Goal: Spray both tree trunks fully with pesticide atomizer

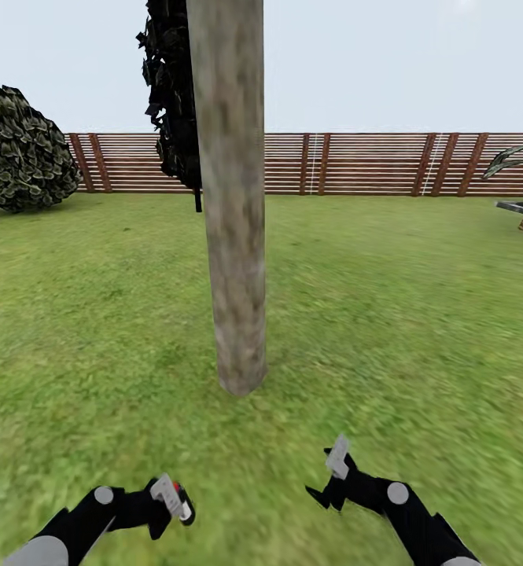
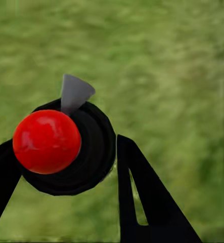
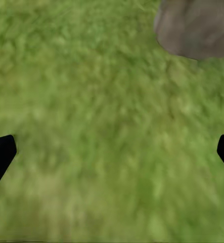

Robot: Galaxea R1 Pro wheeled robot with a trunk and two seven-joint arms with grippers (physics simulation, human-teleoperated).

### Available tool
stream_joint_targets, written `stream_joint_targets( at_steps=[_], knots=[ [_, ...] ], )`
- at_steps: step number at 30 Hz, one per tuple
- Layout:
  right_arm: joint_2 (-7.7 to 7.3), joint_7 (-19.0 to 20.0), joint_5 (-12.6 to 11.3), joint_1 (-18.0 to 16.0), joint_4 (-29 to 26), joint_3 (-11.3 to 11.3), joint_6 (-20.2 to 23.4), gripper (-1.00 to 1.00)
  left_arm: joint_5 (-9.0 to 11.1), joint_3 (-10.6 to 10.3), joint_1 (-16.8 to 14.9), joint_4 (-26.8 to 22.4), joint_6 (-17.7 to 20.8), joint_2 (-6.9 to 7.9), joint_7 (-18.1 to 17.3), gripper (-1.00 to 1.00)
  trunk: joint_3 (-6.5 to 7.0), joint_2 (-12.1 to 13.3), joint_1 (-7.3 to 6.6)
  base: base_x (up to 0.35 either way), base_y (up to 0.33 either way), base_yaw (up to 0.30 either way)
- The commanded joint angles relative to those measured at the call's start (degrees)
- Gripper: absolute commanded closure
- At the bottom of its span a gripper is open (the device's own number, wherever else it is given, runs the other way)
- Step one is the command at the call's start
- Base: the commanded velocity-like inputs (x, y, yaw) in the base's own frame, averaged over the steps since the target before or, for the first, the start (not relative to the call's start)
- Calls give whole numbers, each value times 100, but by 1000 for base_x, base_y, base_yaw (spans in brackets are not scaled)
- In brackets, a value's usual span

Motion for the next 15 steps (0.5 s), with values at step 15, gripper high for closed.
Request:
stream_joint_targets(
  at_steps=[15],
  knots=[
    [63, 734, 125, -296, -15, 24, 503, -100, -581, -30, -200, -786, 790, -105, -898, 100, -6, -2, -1, 0, 0, 0]
  ],
)
